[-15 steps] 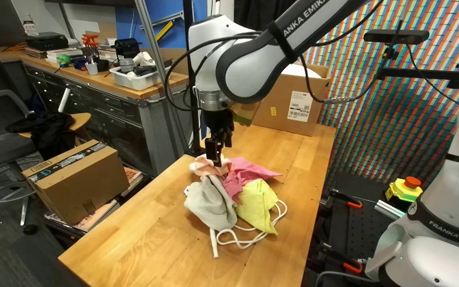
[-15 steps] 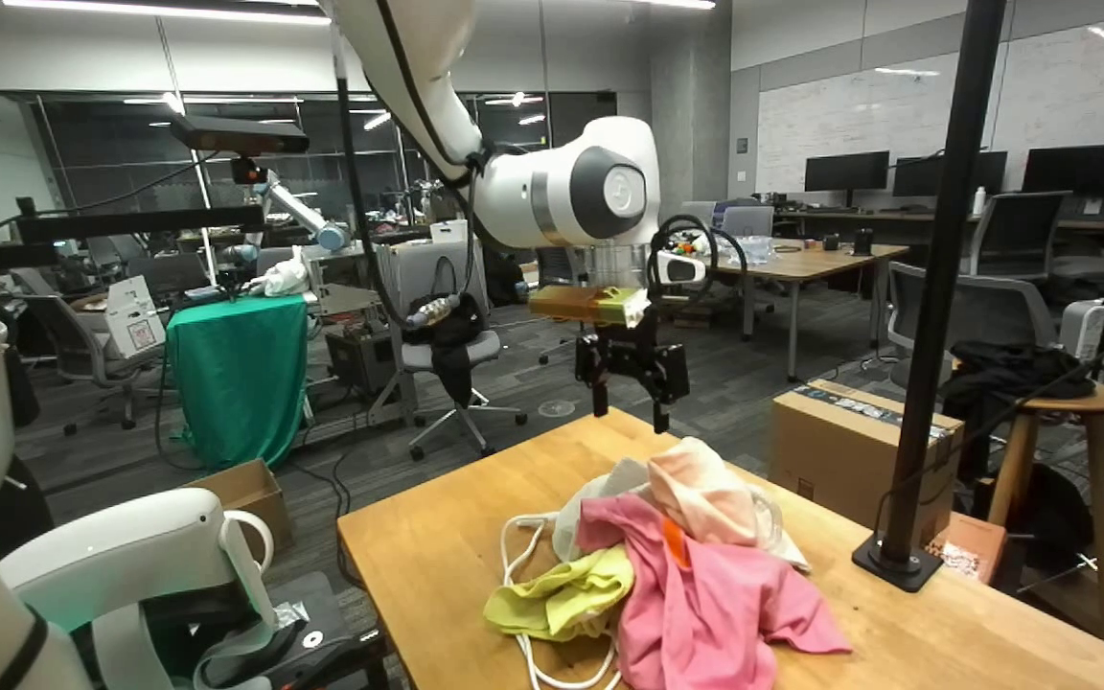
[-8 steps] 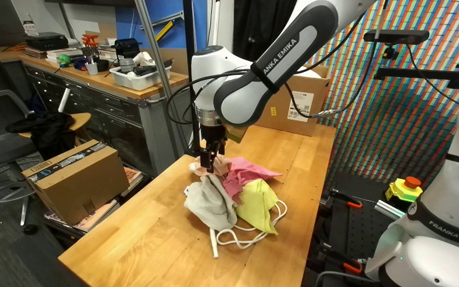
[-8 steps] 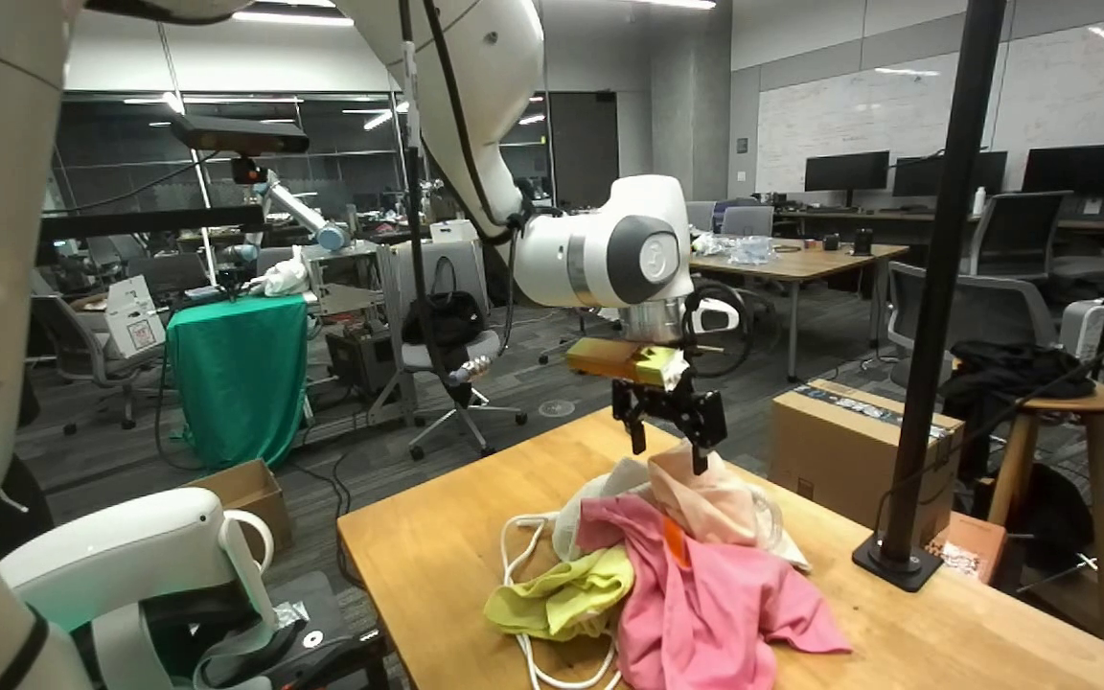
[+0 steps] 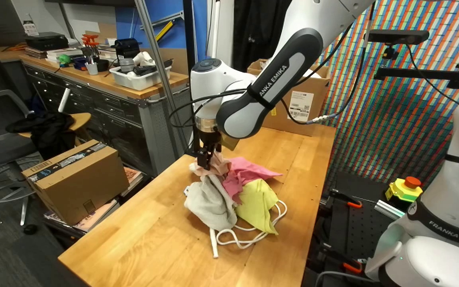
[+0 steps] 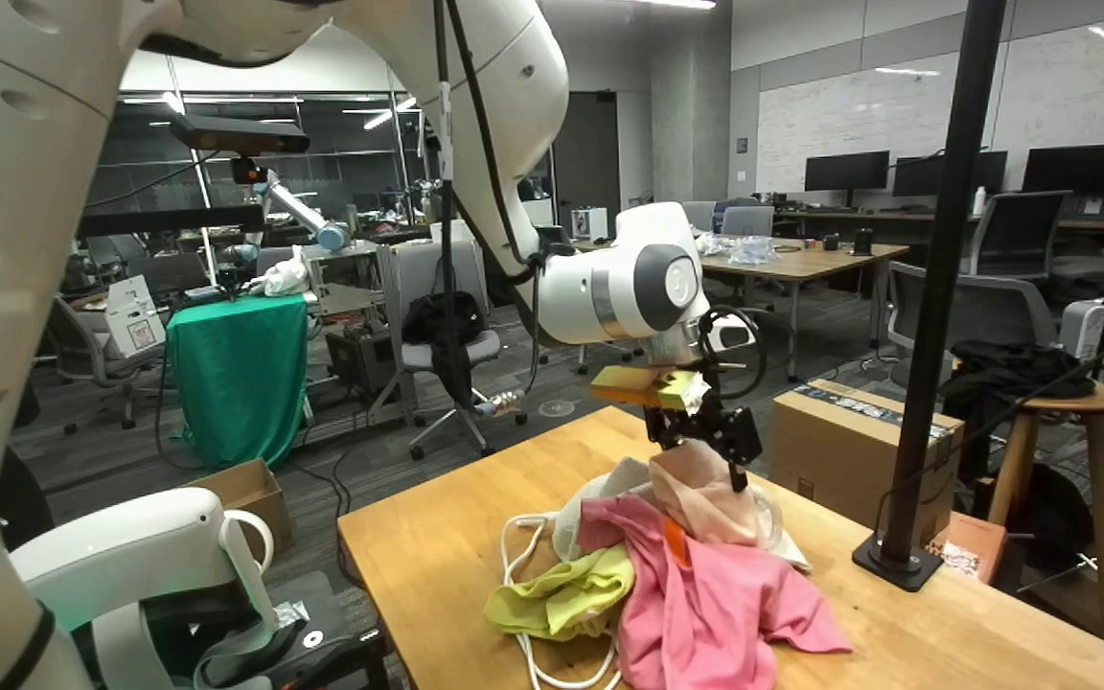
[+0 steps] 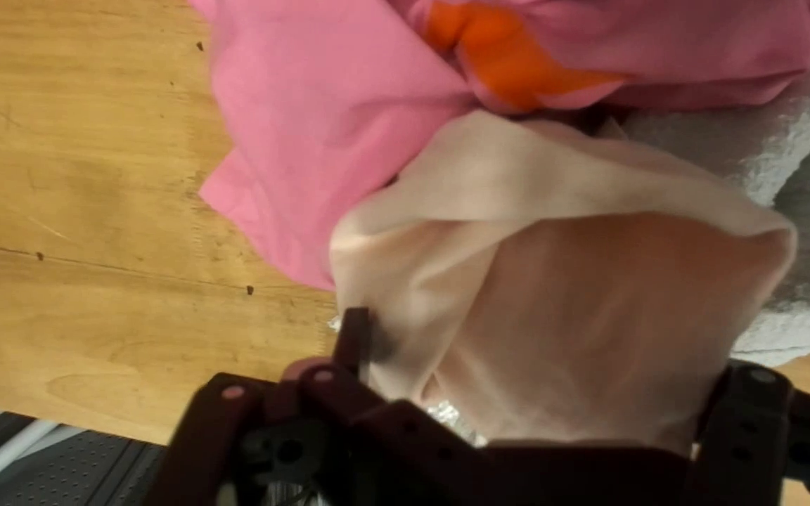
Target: Move the peach shirt to the right, move the pink shirt to the left, move the white towel to the left, move the yellow towel to the right, move the thick white rope forwards, move the radish backwards
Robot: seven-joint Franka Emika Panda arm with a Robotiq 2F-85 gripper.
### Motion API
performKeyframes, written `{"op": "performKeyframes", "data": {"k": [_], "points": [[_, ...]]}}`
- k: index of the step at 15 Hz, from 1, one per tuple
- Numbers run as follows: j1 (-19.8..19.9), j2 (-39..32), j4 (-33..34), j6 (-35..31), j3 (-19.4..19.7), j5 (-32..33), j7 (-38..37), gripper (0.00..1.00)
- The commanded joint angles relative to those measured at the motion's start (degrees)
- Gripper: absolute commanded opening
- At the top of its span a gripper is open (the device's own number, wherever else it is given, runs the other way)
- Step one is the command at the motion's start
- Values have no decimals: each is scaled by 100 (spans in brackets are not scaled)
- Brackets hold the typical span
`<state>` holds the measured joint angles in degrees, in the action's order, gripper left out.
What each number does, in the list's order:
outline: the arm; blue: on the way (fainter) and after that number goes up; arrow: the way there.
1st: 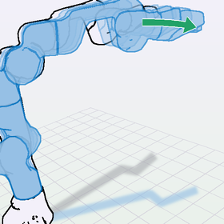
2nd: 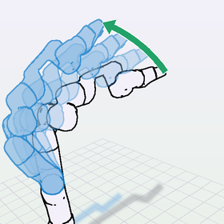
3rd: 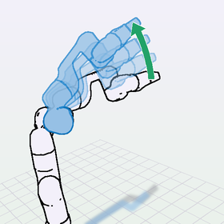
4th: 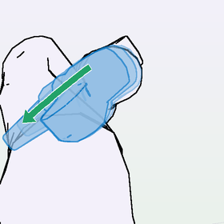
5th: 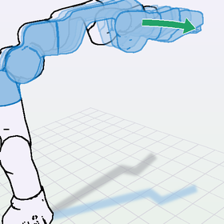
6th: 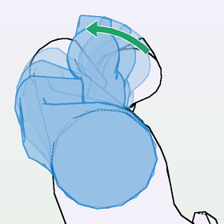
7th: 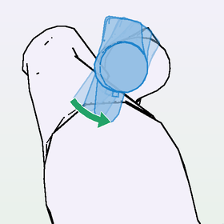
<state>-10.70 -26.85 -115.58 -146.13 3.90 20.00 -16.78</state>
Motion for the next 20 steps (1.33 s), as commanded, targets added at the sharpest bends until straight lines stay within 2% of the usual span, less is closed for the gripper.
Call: {"op": "performKeyframes", "data": {"k": [1,8,10,15,20], "points": [[-212,-151,229,61,245,217,-302,66],[-217,-133,227,400,234,176,-238,12],[-282,-72,220,607,290,282,-333,1],[-464,304,188,789,505,740,-997,2],[-640,841,154,772,856,1795,-2461,3]]}}
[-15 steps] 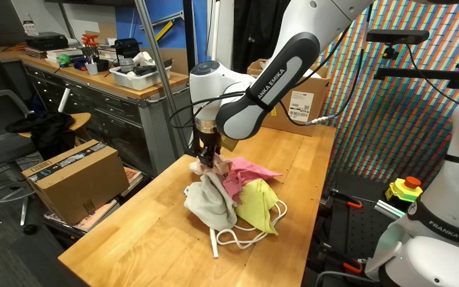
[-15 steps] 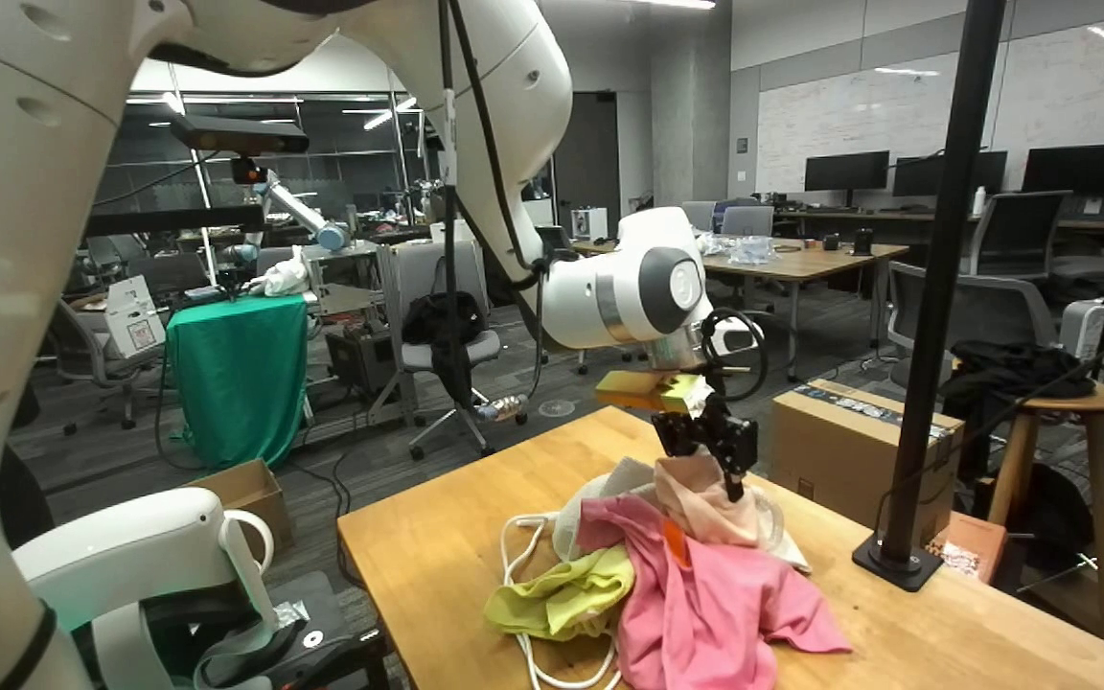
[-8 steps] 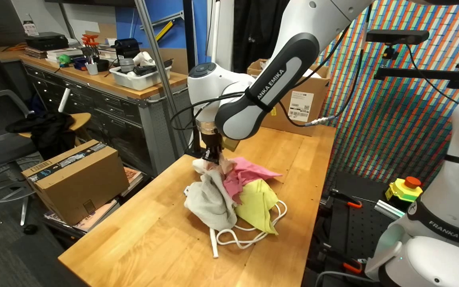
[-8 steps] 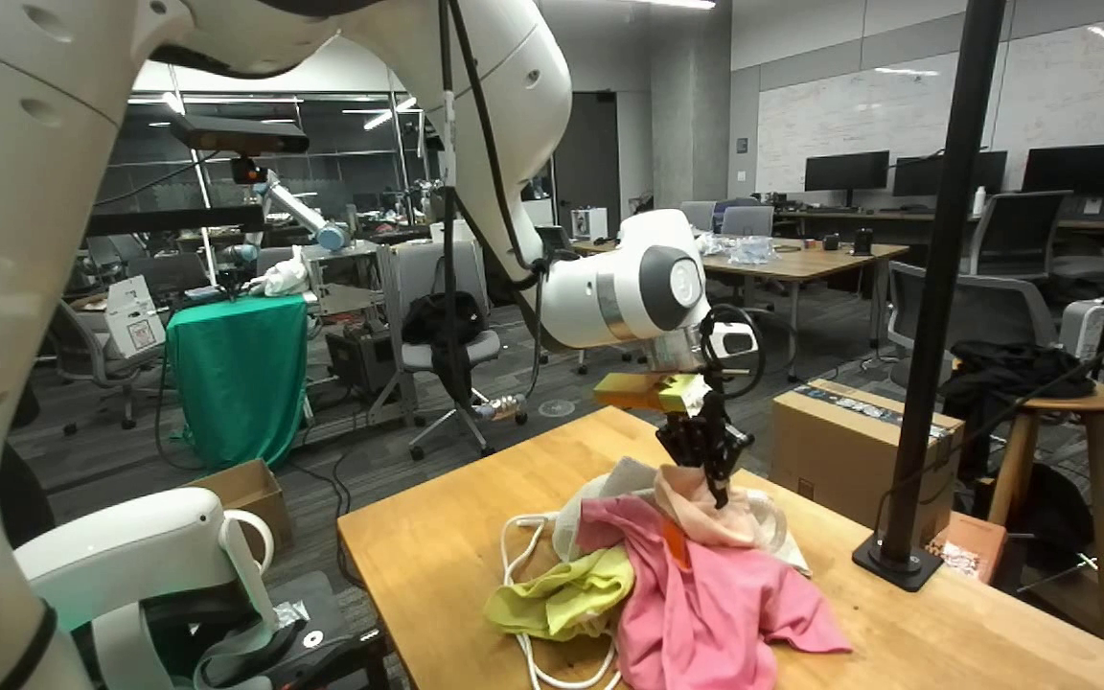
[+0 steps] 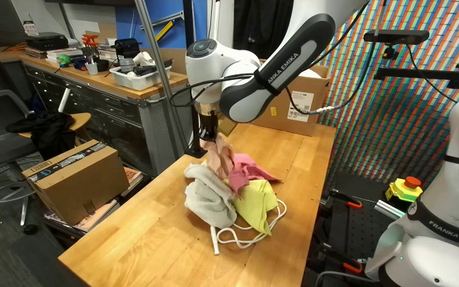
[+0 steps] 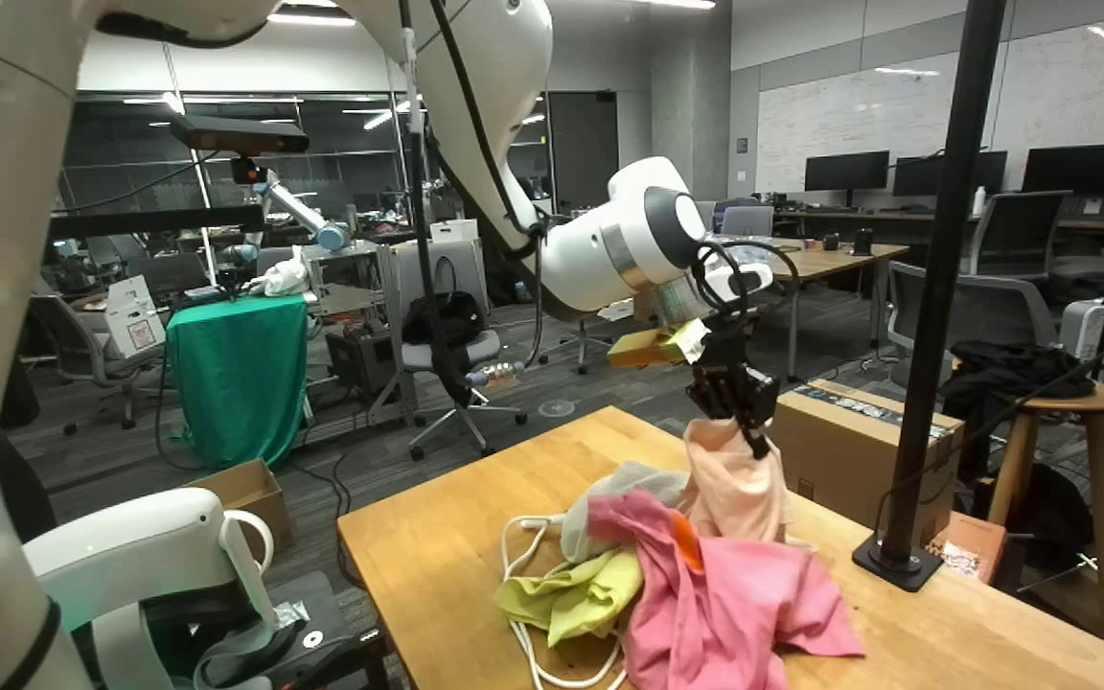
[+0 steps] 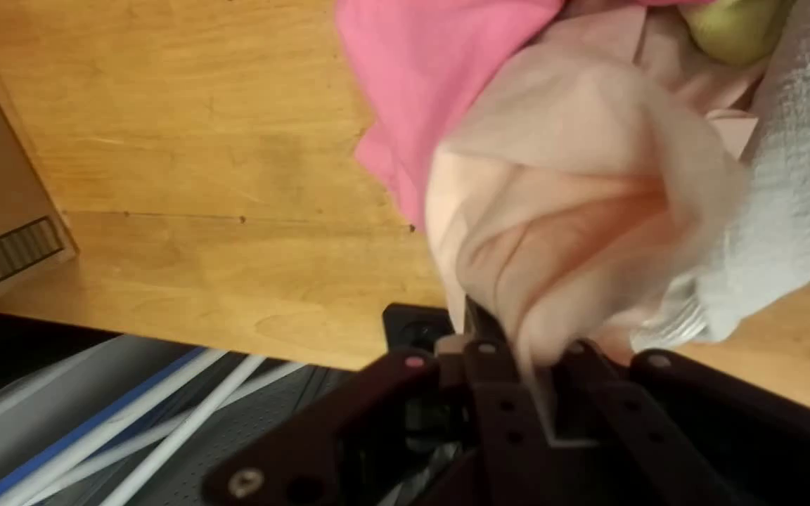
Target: Move the peach shirt to the right, move the pink shirt to the left, move the white towel to the left, move the yellow towel to the right, move the thick white rope forwards, move the radish backwards
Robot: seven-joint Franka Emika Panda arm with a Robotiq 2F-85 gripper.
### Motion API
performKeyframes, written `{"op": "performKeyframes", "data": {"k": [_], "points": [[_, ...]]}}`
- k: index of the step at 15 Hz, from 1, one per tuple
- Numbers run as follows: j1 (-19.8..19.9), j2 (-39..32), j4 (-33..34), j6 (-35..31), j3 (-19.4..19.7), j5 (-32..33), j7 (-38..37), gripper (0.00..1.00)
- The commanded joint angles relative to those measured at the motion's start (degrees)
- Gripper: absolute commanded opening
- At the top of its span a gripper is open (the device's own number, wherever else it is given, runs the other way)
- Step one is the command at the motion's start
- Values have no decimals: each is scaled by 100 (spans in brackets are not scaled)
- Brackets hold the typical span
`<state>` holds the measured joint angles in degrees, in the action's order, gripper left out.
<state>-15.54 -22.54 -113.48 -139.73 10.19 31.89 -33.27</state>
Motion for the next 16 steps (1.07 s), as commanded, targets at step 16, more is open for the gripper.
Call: {"op": "performKeyframes", "data": {"k": [16], "points": [[854,2327,-302,1281,-697,1920,-3003,3]]}}
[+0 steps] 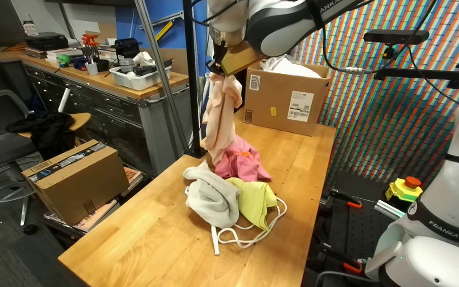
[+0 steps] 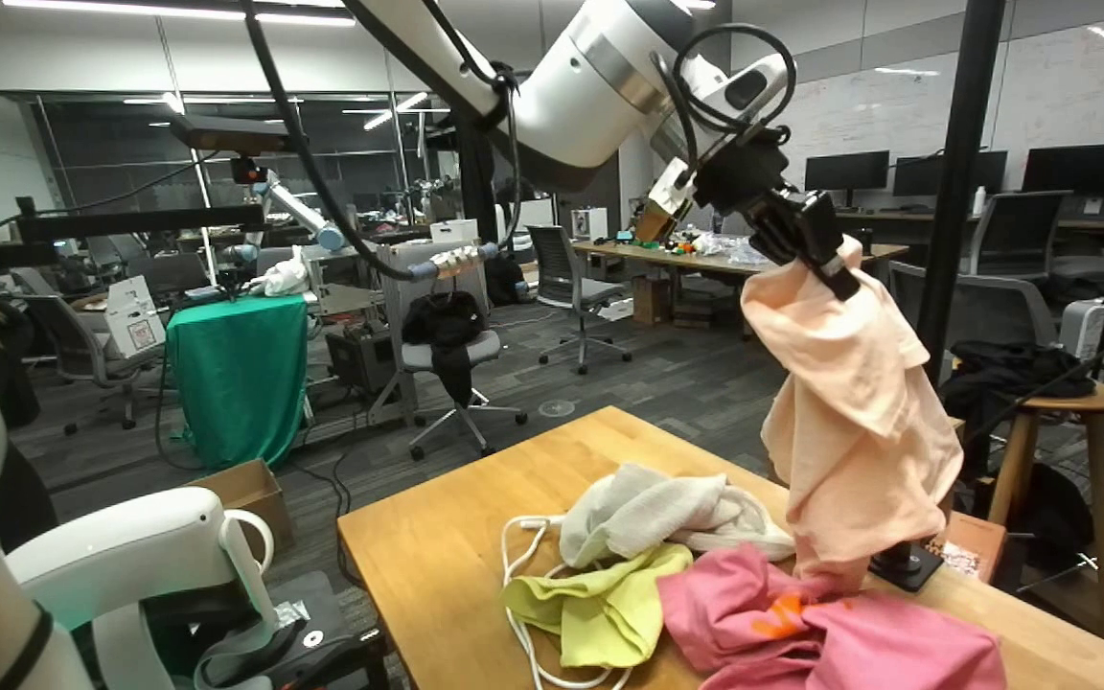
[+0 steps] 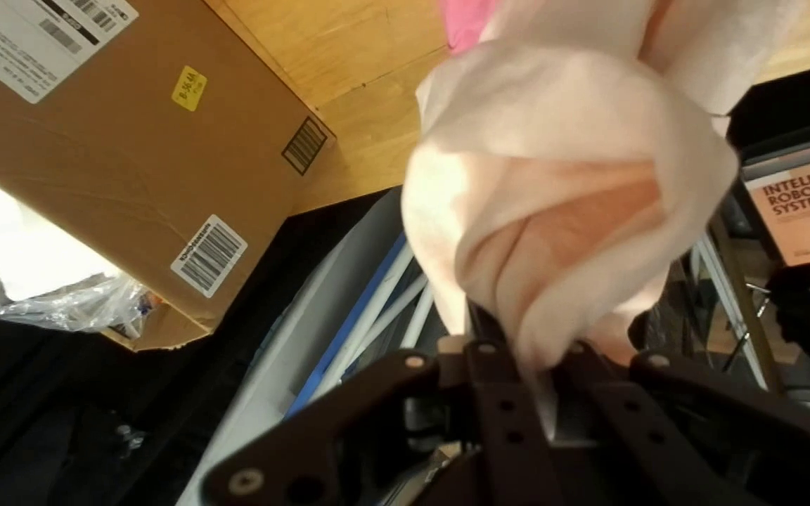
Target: Move the peach shirt to the right, move the pink shirt to the left, move the white towel to the left, move the yellow towel to the right, move the thick white rope forwards, move the radish backwards
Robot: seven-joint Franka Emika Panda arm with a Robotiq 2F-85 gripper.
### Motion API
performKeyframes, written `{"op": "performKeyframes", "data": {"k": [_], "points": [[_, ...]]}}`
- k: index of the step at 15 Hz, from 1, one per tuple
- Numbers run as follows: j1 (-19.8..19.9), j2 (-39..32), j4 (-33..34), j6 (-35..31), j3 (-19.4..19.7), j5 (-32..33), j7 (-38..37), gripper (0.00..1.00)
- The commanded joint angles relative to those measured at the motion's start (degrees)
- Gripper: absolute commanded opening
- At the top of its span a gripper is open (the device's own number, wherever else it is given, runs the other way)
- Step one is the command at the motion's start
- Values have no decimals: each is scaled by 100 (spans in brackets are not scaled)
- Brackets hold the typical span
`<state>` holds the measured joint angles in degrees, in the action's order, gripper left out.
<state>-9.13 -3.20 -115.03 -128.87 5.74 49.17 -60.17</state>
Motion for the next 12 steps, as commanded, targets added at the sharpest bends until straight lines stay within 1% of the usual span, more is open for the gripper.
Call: {"op": "performKeyframes", "data": {"k": [1,6,12], "points": [[271,442,-151,220,-299,178,-361,3],[534,494,-20,334,-402,226,-764,3],[950,361,156,402,-246,349,-1490,3]]}}
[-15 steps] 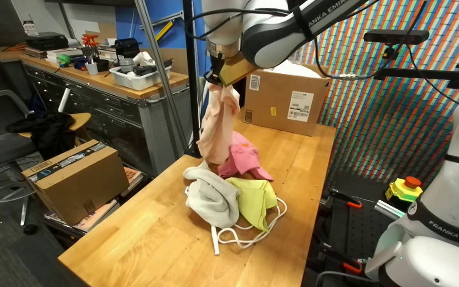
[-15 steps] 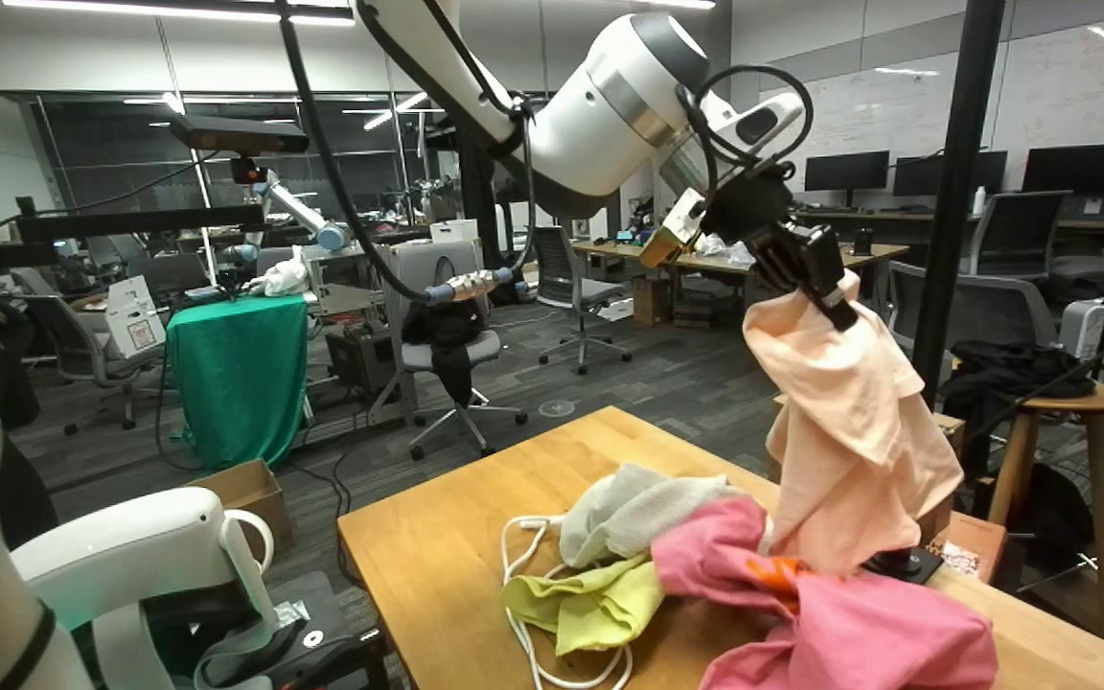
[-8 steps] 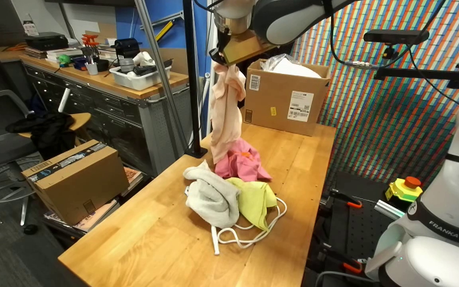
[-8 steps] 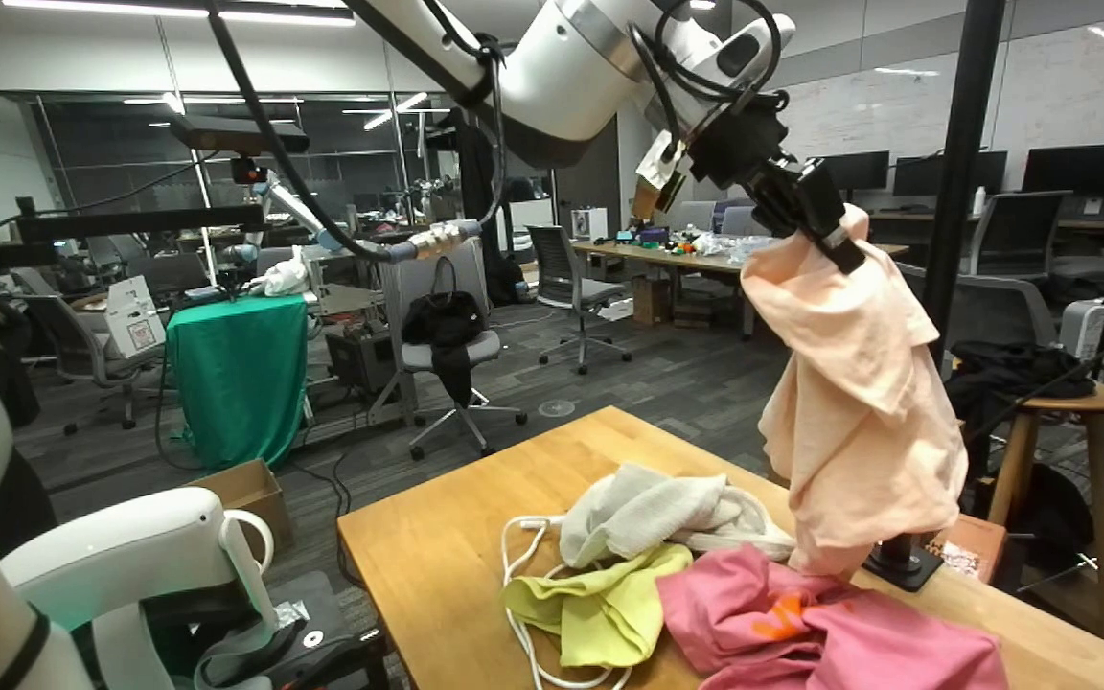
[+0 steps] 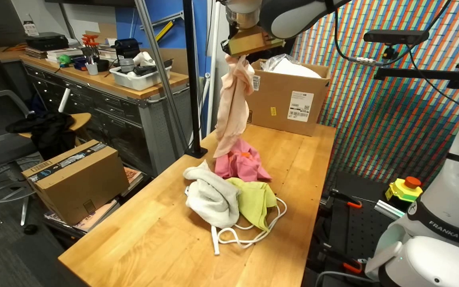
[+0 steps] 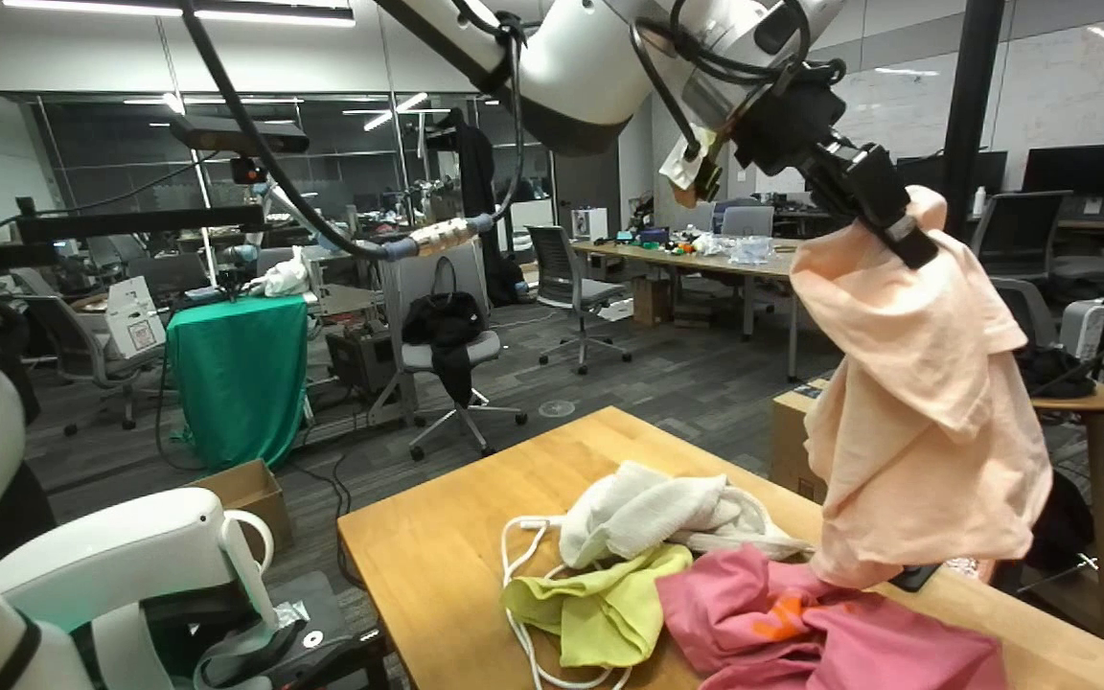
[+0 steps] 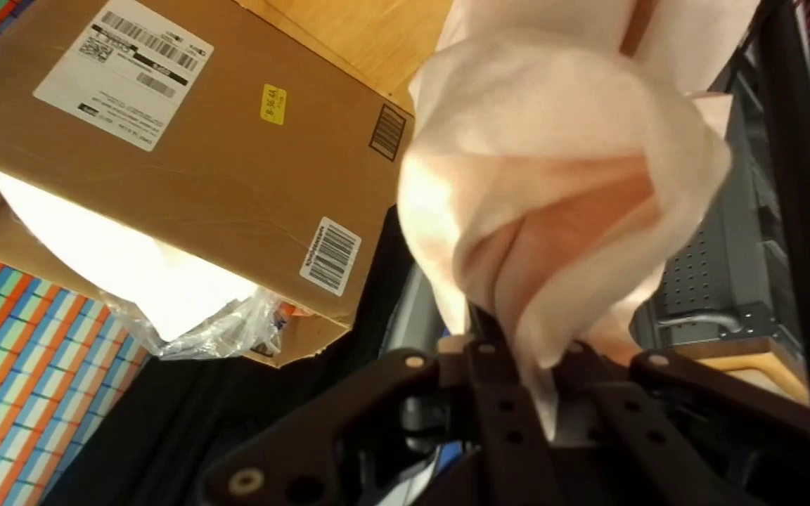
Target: Move the peach shirt to the right, move the pink shirt to the left, move the white towel to the left, move the yellow towel to the right, move the thick white rope forwards, move the radish backwards
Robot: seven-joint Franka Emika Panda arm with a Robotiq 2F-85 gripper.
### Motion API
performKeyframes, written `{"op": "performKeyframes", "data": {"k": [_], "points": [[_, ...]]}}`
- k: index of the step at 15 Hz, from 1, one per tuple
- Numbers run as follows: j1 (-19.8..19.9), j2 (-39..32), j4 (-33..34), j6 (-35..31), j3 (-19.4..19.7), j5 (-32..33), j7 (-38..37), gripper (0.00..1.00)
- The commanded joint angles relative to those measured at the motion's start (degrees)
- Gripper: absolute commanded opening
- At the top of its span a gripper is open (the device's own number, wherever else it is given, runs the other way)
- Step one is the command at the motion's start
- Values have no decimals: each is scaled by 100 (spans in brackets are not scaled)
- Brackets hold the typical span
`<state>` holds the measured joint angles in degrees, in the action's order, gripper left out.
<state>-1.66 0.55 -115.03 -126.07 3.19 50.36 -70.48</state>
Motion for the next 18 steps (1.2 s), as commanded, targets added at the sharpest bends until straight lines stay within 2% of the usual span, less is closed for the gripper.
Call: {"op": "performKeyframes", "data": {"k": [1,6,12,18], "points": [[280,-40,195,155,42,318,-688,3],[563,-222,361,219,198,892,-2092,3],[703,-618,585,306,373,1540,-3964,3],[737,-950,833,992,536,1691,-5449,3]]}}
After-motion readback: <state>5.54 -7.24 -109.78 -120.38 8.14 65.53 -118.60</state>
